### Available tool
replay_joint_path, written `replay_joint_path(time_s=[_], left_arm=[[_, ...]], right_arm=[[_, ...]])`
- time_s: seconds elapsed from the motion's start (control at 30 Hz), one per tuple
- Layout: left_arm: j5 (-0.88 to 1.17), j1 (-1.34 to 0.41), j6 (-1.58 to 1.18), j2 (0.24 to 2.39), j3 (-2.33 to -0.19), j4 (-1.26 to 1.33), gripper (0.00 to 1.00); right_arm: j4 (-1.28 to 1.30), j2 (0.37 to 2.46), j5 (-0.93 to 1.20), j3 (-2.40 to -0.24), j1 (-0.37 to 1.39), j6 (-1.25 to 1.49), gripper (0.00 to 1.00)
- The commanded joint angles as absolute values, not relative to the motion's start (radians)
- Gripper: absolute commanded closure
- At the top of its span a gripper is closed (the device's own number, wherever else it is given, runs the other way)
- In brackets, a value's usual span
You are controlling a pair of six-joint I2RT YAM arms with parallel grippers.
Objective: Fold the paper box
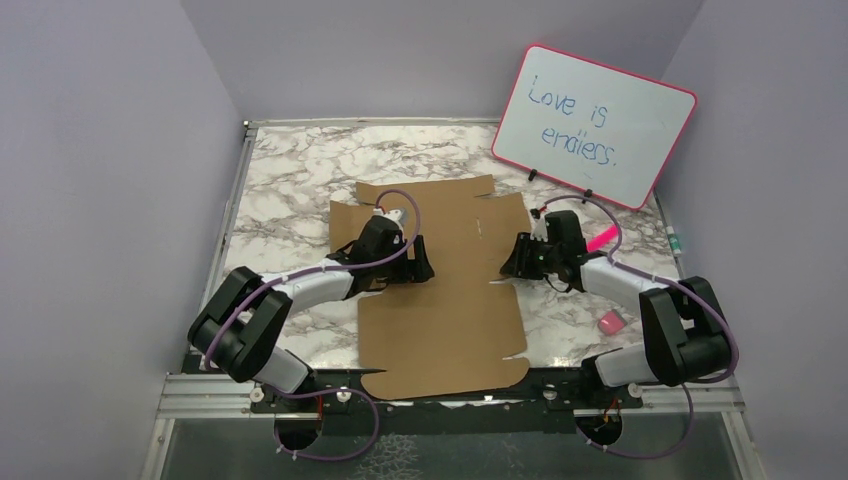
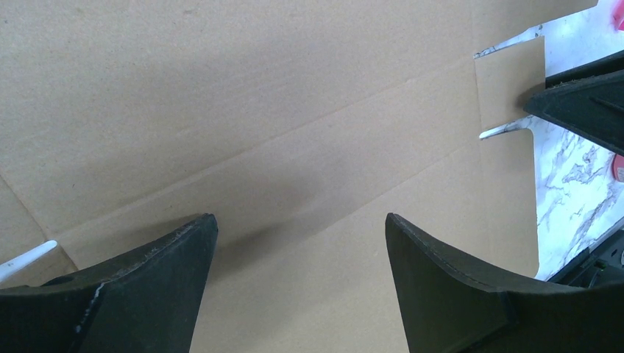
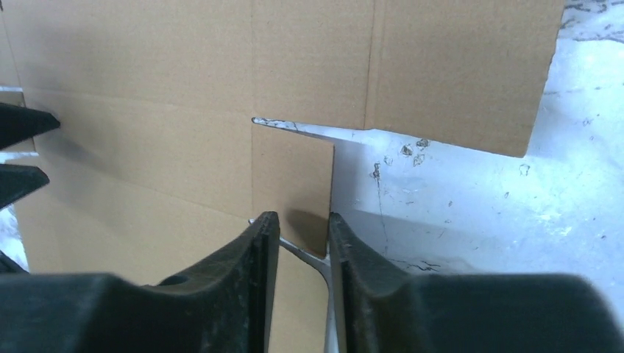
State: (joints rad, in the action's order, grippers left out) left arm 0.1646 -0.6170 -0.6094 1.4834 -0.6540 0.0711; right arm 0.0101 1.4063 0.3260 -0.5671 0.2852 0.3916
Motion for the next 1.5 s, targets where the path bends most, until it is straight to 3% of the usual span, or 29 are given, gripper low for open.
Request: replay_joint_path(time_s=[0.0, 0.23, 0.73, 1.13, 1.47], left_arm=[[0.183, -0.62, -0.624, 1.477, -0.622, 0.033, 0.15], [0.192, -0.62, -0.637, 1.477, -0.617, 0.043, 0.15], [0.183, -0.62, -0.664, 1.444, -0.594, 0.047, 0.15], [0.095, -0.587, -0.595, 1.355, -0.682, -0.084, 0.11], [0.165, -0.506, -0.55, 1.447, -0.821, -0.063, 0.09]], right_arm=[[-0.002, 1.39, 0.453, -0.592, 0.288, 0.359, 0.69], [0.115, 1.369, 0.436, -0.66, 0.308, 0.31, 0.82], [0.278, 1.356, 0.006, -0.777, 0.549, 0.3, 0.82], [0.221, 1.259, -0.075, -0.788, 0.474, 0.248, 0.63], [-0.026, 1.324, 0.354, -0.737, 0.123, 0.353, 0.51]])
